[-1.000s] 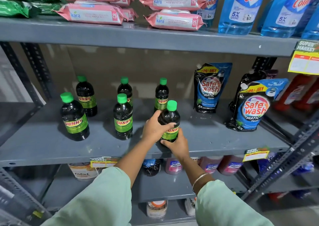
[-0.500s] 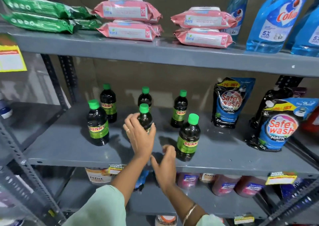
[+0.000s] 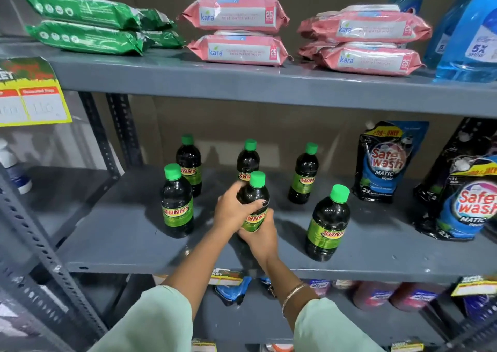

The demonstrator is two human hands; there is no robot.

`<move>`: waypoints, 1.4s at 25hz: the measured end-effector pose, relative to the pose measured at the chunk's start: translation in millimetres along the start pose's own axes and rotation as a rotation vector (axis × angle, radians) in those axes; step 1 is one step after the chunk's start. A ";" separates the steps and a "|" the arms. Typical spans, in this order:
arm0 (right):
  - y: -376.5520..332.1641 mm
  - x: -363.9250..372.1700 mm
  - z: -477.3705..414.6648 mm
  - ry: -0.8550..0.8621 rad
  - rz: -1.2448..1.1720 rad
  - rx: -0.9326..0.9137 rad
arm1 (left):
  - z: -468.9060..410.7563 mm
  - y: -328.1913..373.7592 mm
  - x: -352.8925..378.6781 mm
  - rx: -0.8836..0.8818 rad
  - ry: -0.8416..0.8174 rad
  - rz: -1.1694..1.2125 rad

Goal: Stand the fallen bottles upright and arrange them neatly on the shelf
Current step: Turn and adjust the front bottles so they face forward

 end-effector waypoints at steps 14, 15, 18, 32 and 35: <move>8.6 -44.0 67.9 0.191 -0.025 -0.063 | 55.3 17.5 11.2 -0.034 -0.051 0.061; 10.4 -47.1 80.2 0.288 -0.004 -0.079 | 58.9 12.2 3.3 -0.065 -0.001 0.089; 13.4 -23.8 113.8 0.324 -0.014 -0.120 | 76.3 -2.0 -45.6 -0.067 0.296 0.069; -59.1 148.5 52.7 -0.065 0.044 -0.066 | -2.1 -60.7 -154.3 -0.058 -0.048 -0.057; -57.9 160.0 34.9 -0.022 -0.005 0.011 | -11.4 -70.7 -153.2 -0.055 -0.072 -0.024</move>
Point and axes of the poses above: each hand's wrist, its own z-axis away from the middle knuckle, its own x-axis out of the palm, y = z × x, the point moved 9 cm from there along -z, towards the middle knuckle, and after that the axes turned 5 degrees about x, right-handed, at the moved point
